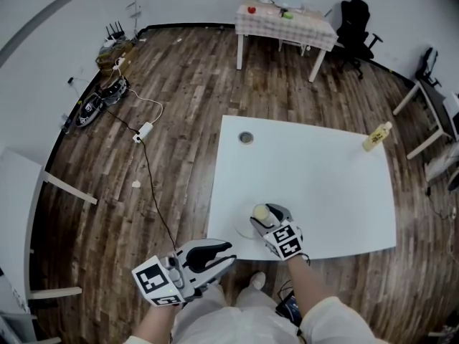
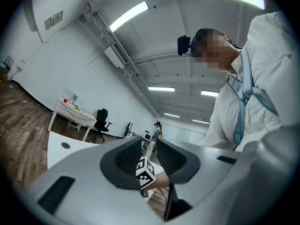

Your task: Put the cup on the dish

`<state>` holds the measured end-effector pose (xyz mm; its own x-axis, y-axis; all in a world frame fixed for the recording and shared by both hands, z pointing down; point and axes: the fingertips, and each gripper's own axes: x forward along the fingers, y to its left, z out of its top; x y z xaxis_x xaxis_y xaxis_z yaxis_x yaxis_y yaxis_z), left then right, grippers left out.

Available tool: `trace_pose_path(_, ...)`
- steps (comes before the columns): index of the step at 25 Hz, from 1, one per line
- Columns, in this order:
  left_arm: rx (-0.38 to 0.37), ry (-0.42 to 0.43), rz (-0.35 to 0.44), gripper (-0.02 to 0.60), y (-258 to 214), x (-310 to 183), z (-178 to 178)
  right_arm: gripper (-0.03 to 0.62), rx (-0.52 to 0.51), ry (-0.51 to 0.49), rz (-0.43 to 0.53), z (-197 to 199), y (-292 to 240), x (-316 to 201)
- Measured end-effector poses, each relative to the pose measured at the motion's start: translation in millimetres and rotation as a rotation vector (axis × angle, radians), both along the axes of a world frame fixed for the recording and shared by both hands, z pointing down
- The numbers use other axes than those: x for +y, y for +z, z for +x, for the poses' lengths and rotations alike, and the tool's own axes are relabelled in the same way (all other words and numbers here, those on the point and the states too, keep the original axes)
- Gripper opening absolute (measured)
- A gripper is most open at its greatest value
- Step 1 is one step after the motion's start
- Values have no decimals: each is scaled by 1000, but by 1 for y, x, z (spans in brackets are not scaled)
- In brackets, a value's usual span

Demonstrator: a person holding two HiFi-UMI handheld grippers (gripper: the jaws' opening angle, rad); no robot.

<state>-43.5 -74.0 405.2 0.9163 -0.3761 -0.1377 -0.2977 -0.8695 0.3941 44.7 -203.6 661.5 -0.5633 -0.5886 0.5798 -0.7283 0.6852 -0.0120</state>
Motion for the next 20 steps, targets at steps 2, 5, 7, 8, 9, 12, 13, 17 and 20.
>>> trace_pose_path(2, -3, -2, -4, 87, 2, 0, -4, 284, -4, 1, 2, -5, 1, -2)
trace_pose_path(5, -9, -2, -12, 87, 4, -3, -6, 284, -3, 7, 1, -9, 5, -3)
trace_pose_path(7, -14, 4, -17, 89, 6, -3, -7, 285, -2, 7, -1, -10, 8, -2)
trace_pose_path(8, -15, 8, -19, 89, 7, -3, -7, 285, -2, 8, 0, -10, 8, -1)
trace_pose_path(9, -15, 10, -18, 89, 7, -4, -7, 285, -3, 9, 3, -11, 9, -1)
trace_pose_path(12, -13, 17, -19, 91, 7, -6, -6, 284, -3, 5, 14, -12, 9, -1)
trace_pose_path(13, -13, 21, -20, 91, 8, -7, -6, 285, 3, 0, 18, -12, 10, -1)
trace_pose_path(17, -7, 28, -16, 91, 6, -8, -3, 285, 33, -15, 29, -12, 12, 1)
trace_pose_path(20, -8, 31, -15, 91, 6, -8, -2, 285, 34, -18, 32, -11, 12, 1)
